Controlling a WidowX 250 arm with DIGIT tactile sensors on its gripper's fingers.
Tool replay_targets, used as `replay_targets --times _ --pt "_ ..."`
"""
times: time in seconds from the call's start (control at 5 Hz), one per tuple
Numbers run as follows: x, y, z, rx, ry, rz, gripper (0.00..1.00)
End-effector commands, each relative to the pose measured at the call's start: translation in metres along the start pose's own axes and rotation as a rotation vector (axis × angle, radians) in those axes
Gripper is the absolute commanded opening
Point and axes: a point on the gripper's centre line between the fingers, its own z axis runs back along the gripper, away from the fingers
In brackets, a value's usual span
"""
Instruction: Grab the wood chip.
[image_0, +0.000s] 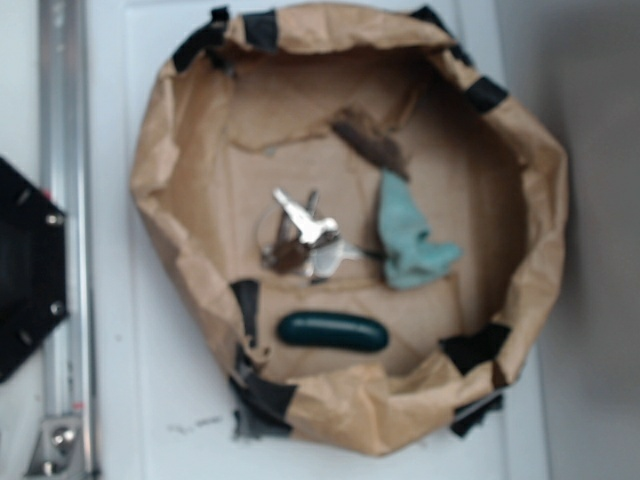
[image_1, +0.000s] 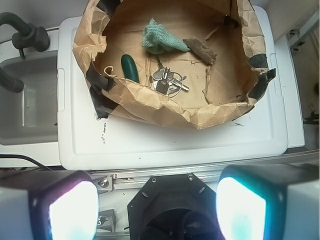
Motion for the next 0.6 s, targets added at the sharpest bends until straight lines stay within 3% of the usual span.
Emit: replay_targets --times 0.0,0.2,0.4 --pt "0.0 0.0 0.0 0.0 0.0 0.0 1.0" --pt "0.044 0.028 -0.016 0.033 -0.014 -0.008 1.0" --pt "0.088 0.029 -0.061 0.082 0.029 -0.048 1.0"
